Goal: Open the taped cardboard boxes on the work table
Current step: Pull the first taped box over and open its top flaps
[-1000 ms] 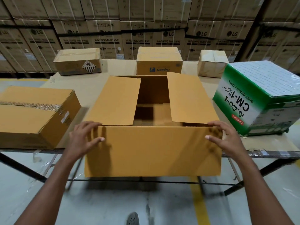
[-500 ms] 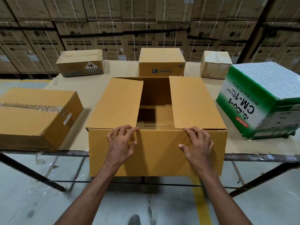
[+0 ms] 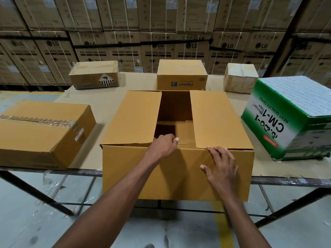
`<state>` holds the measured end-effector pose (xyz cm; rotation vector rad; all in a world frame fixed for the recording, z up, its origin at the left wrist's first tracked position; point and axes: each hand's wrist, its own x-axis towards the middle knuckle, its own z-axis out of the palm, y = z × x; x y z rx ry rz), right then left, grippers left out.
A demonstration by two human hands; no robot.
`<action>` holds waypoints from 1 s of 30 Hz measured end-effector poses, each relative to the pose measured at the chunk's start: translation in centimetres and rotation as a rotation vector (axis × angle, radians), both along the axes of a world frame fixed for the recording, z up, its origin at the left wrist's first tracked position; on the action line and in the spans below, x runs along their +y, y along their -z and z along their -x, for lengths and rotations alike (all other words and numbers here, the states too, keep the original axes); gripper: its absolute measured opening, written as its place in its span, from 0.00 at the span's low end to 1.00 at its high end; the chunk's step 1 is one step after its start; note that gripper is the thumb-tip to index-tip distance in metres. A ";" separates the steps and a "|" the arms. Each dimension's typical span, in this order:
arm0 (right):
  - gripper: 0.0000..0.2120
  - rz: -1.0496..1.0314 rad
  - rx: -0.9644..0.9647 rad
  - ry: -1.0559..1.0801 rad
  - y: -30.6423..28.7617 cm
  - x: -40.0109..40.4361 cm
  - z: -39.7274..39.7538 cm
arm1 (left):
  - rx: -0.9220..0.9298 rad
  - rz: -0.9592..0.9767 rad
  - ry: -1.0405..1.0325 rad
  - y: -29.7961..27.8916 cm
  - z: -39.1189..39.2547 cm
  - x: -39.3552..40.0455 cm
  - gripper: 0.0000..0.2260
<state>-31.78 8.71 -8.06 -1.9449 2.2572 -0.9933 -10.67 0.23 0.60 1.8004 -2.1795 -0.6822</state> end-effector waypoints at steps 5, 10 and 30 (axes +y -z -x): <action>0.38 -0.004 -0.010 -0.001 0.0 0.1 0.0 | 0.003 0.329 -0.059 -1.7 -1.5 0.2 0.29; 0.38 -0.003 0.029 0.004 0.3 0.1 -0.2 | 0.069 0.538 -0.220 -3.1 -8.1 -1.4 0.29; 0.30 0.009 -0.044 -0.019 -0.6 -0.1 -1.1 | -0.028 0.114 -0.503 4.6 -18.7 -1.4 0.26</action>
